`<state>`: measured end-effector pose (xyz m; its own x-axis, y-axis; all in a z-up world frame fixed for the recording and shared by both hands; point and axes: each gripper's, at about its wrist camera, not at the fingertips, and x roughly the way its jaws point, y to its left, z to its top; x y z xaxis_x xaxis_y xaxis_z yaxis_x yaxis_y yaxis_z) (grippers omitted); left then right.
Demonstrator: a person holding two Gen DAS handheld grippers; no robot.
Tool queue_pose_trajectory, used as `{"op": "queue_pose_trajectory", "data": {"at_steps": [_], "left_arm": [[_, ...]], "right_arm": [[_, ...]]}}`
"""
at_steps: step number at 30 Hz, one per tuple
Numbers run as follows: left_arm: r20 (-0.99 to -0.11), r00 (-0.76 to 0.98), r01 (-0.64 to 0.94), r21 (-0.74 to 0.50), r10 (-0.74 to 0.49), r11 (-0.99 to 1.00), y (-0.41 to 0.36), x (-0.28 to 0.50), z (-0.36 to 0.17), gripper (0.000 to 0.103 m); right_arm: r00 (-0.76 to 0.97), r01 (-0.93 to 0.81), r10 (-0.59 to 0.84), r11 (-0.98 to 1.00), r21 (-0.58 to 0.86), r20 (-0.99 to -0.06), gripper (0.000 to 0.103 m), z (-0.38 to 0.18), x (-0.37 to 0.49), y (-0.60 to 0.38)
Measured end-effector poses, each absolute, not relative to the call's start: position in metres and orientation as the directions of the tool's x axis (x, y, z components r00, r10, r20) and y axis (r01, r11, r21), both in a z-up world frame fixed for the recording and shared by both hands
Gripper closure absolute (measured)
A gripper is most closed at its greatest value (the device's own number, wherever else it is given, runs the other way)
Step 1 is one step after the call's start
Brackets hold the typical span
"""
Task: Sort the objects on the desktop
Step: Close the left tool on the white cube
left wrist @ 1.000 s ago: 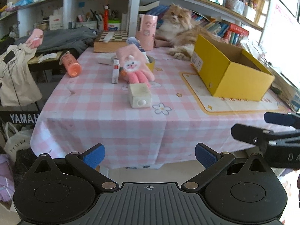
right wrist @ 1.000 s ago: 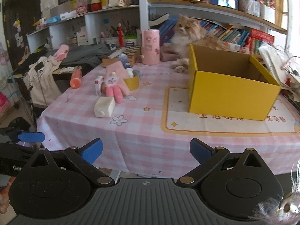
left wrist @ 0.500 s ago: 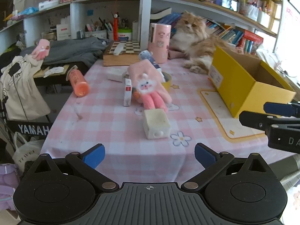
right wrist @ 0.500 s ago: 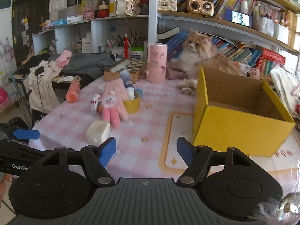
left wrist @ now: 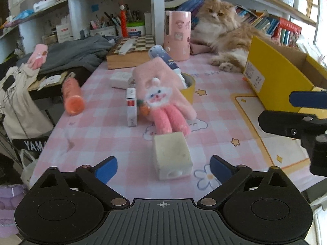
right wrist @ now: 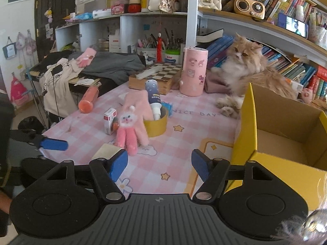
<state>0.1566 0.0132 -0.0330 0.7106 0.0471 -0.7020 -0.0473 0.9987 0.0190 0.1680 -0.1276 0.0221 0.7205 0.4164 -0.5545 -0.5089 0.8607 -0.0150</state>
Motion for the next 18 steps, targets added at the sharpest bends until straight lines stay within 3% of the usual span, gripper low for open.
{"op": "queue_pose_trajectory", "data": {"at_steps": [4,9,12,18], "left_arm": [[-0.724,0.688,-0.018,0.050,0.048,0.999,0.006,0.174,-0.042,0.022],[-0.742,0.670,-0.018,0.024,0.030,1.000,0.011,0.182,-0.050,0.059],[-0.744,0.668,-0.013,0.009,0.015,1.000,0.016,0.179,-0.047,0.065],[-0.712,0.702,-0.119,-0.089,0.020,0.989,0.043,0.158,-0.024,0.067]], "right_arm": [[0.708,-0.515,0.428,0.857,0.003,-0.563,0.035,0.021,0.184,-0.128],[0.685,-0.536,0.449,0.844,0.020,-0.574,0.035,0.019,0.202,-0.123],[0.673,-0.550,0.464,0.835,0.030,-0.576,0.035,0.018,0.211,-0.117],[0.649,-0.575,0.498,0.816,0.058,-0.576,0.035,0.015,0.236,-0.098]]}}
